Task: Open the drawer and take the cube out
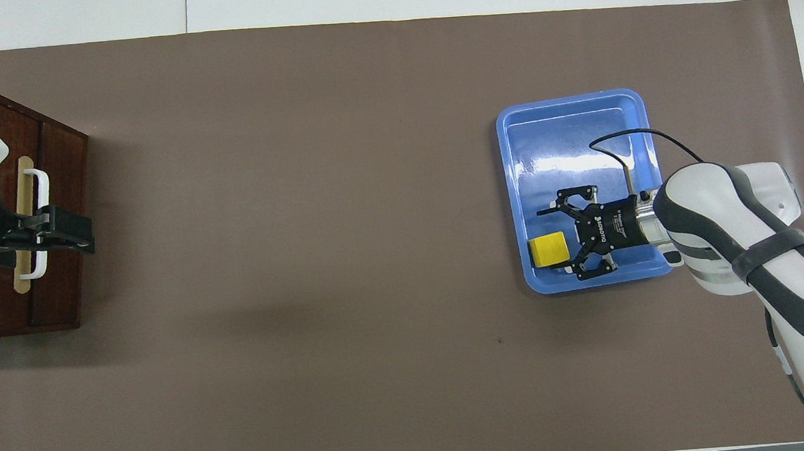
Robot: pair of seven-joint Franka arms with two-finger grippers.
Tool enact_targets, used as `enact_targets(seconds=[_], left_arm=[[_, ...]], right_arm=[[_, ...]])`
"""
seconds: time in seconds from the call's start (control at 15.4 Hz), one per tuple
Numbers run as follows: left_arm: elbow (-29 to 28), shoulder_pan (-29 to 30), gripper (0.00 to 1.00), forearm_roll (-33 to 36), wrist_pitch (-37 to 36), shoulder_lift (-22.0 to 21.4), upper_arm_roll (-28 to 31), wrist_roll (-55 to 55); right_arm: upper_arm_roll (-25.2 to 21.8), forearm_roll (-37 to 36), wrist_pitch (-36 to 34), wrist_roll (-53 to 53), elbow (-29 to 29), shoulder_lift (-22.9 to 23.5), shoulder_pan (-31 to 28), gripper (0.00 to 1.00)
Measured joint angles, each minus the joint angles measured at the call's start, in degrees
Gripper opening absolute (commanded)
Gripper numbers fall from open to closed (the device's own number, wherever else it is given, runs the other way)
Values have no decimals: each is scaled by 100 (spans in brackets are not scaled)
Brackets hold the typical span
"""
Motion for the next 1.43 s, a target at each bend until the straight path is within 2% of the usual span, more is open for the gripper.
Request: enact_targets(seconds=[0.72,1.17,1.3,1.43], left_arm=[[-17,-119,100,0,-77,42,-1,456],[1,-109,100,0,-57,42,17,501],[2,-99,100,0,-50,42,22,501],[3,-93,100,0,-36,42,32,501]], right_arm=[[-34,-237,-1159,1593,1124,-184,-17,100],[-86,-2006,-2331,2068,2821,-414,-93,100],[-87,-2611,-2721,1657,3263,-503,-171,100],[-89,-3365,-3048,574,3555,-655,-205,100]])
